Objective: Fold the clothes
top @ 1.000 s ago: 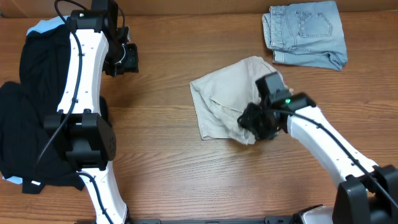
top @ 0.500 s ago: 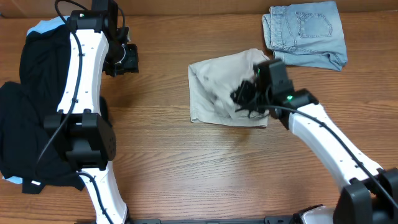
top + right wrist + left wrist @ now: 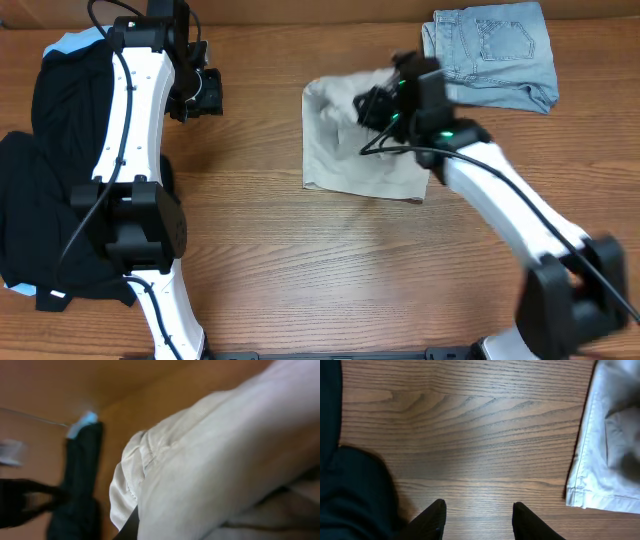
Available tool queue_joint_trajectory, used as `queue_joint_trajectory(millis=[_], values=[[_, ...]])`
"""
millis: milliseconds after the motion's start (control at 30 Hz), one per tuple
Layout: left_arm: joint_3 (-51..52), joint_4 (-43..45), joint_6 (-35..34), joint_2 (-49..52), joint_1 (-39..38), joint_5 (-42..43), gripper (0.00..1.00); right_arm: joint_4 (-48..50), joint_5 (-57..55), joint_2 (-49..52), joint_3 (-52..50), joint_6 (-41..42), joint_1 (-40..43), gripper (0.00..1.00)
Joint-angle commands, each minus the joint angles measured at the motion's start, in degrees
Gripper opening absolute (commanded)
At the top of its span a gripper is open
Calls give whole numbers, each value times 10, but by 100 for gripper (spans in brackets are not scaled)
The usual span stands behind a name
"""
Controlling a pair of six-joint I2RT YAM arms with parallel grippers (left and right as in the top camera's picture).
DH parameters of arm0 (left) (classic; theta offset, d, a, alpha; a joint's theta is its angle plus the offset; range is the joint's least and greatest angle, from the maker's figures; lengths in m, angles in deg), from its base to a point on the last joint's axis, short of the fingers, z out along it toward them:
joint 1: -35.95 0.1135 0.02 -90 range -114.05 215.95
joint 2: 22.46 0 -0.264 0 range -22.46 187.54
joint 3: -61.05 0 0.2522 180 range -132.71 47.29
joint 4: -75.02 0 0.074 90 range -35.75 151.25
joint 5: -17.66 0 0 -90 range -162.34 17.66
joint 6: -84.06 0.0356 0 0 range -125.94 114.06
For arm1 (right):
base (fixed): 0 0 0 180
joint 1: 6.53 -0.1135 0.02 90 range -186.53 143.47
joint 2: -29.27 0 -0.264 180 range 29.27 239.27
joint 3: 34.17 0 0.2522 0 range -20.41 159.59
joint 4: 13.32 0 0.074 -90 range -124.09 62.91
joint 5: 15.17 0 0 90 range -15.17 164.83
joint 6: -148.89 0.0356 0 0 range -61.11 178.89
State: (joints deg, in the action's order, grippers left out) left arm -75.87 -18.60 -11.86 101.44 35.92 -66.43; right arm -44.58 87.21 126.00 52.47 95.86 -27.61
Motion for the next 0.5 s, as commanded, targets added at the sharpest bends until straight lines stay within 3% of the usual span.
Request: queue_joint_trajectory(millis=[0, 233, 300, 367, 467], values=[[-11, 2, -5, 5, -4, -1, 46, -16, 9, 59, -10, -8, -26, 4], [-11, 2, -5, 5, -4, -1, 45, -187, 13, 55, -10, 72, -33, 5], [-11, 2, -5, 5, -4, -1, 45, -249, 9, 55, -10, 76, -32, 15], [-11, 2, -5, 5, -4, -1, 45, -302, -7, 55, -13, 76, -32, 46], [-11, 3, -5, 5, -4, 0, 45, -317, -34, 55, -30, 76, -33, 64]])
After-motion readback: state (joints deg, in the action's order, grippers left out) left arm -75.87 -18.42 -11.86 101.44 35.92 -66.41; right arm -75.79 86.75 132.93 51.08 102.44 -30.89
